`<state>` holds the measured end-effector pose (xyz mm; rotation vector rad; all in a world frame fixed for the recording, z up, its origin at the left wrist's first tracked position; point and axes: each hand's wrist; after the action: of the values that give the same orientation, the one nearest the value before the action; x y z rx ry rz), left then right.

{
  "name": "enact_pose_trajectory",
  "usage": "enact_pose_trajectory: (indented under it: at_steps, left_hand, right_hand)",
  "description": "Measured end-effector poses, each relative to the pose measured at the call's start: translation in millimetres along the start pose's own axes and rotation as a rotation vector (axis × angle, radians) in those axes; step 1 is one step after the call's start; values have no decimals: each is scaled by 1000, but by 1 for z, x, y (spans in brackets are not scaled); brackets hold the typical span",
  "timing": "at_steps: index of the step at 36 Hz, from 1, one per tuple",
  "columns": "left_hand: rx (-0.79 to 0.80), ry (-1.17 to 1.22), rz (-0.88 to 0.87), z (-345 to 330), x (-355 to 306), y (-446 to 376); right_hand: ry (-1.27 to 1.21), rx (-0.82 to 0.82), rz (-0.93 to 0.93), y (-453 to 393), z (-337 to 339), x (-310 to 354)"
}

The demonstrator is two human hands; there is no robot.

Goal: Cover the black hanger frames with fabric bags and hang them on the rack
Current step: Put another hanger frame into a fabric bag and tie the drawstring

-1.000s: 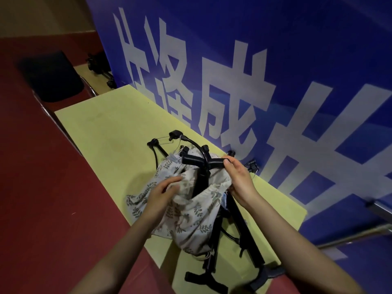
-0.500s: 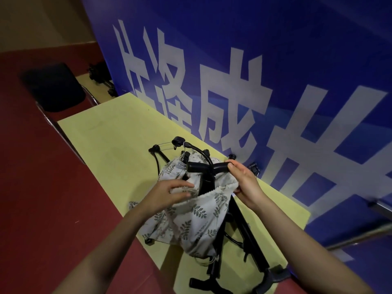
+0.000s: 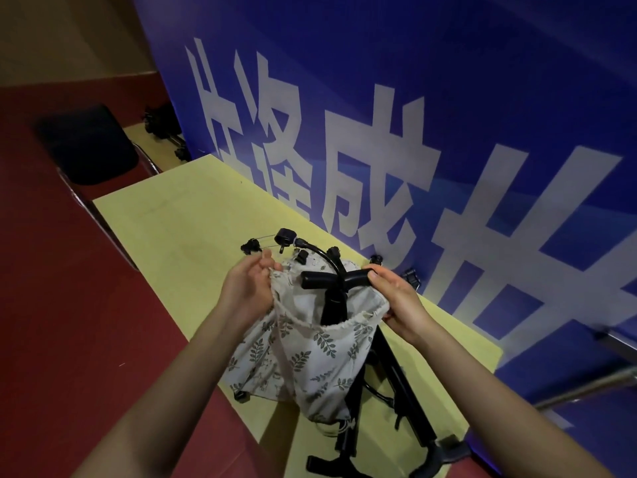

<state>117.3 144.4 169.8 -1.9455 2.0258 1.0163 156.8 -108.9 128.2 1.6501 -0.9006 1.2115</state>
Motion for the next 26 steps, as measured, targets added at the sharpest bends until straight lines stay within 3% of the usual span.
enact_pose_trajectory:
  at_steps: [2,4,13,16,20,23,26]
  left_hand:
    - [11,88,17,-6,-6,-1]
    - [60,25,17,-14,-9,0]
    - [233,-606,-135,-34,-7,10]
    - [314,-659,-156,-26,5,10]
    - [256,-912,-151,-21,27,10]
    - [351,-1174,-92,-18,41,14]
    - [356,-1251,-138,-20,48,19]
  right_hand:
    - [-7,33,23,-1,-1,4]
    - [5,56,35,-2,-1,10]
    - [125,189,-14,-11,4,29]
    - [198,208,-18,-16,3,31]
    - [196,179,-21,-23,1,21]
    - [190,159,-28,-26,-4,15]
    - [179,113,3,-29,-15,13]
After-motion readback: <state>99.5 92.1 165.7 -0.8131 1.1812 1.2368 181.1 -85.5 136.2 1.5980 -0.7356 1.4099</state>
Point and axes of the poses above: each hand's wrist, its own y-axis away from the middle knuckle, its own z-axis out of the back of the hand, x = y × z, and after that the axes turned 8 degrees about y, right-handed
